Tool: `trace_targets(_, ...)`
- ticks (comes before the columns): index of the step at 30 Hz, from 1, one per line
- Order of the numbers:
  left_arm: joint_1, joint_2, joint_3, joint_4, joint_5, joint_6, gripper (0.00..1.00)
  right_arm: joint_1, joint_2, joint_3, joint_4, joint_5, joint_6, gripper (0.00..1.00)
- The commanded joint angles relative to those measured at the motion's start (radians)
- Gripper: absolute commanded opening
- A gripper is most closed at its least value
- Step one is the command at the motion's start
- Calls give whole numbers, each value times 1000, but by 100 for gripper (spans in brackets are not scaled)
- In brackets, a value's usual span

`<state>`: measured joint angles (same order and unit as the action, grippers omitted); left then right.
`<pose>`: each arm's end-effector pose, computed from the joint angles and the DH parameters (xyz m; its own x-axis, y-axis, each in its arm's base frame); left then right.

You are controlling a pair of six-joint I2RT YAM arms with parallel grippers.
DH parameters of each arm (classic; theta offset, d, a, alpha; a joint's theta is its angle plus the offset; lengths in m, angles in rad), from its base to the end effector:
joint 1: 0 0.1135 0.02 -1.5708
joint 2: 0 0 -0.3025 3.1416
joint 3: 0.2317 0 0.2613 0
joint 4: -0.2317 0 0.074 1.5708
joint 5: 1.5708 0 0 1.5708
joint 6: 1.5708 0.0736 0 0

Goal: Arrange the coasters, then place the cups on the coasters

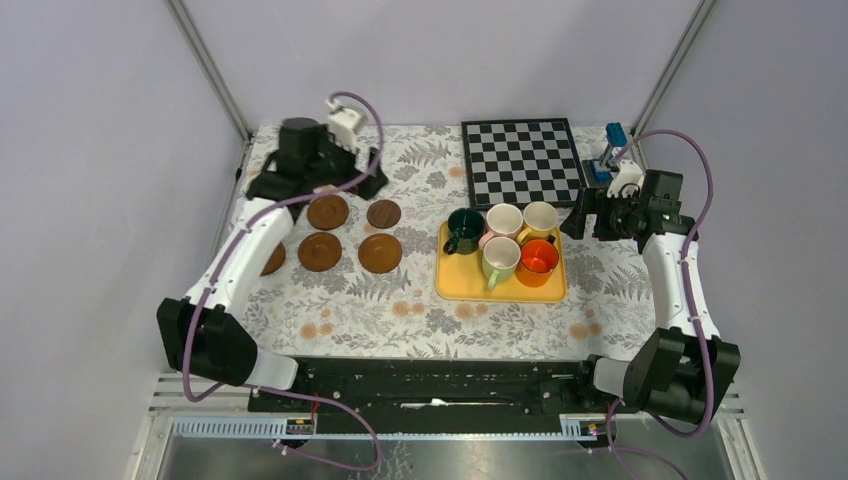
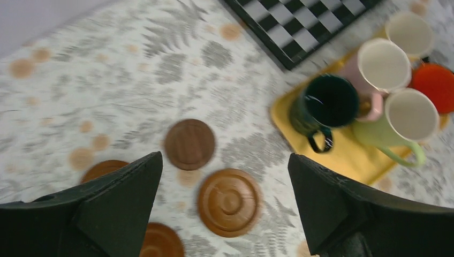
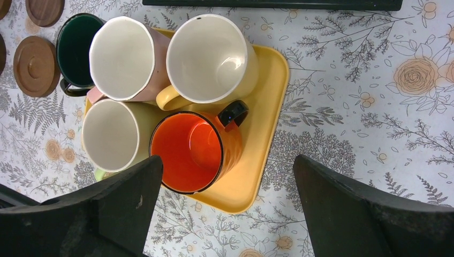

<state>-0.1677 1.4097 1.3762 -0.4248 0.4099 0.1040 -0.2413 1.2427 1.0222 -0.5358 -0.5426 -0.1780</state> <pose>0.3447 -0.0881 0.4009 -0.3814 0.1611 -0.9103 0.5480 0.8324 -0.0823 0.2843 -0.0308 0.3088 -0.6275 -0.0017 -0.7786 -0.2755 0.9358 0.2200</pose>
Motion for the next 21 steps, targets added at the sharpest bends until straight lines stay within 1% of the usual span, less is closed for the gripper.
trace_targets(1,-120,17,-82,-11,-111,-35,99,4,2,2,23,-32,12,98)
trace_targets(3,-182,24,-126,14,-109,-53,99,4,4,2,29,-33,20,98)
trace_targets(7,-308,27,-218,125,-111,-53,99,4,14,7,24,-51,31,98)
trace_targets(12,-424,118,-229,197,-172,-72,98,4,30,30,4,-54,30,98)
trace_targets(14,-453,177,-217,216,-181,-91,95,4,27,28,7,-54,36,98)
trace_targets(17,-488,244,-212,263,-184,-101,86,4,29,30,6,-73,41,98)
trace_targets(21,-543,306,-200,315,-222,-119,77,4,35,33,7,-66,41,98)
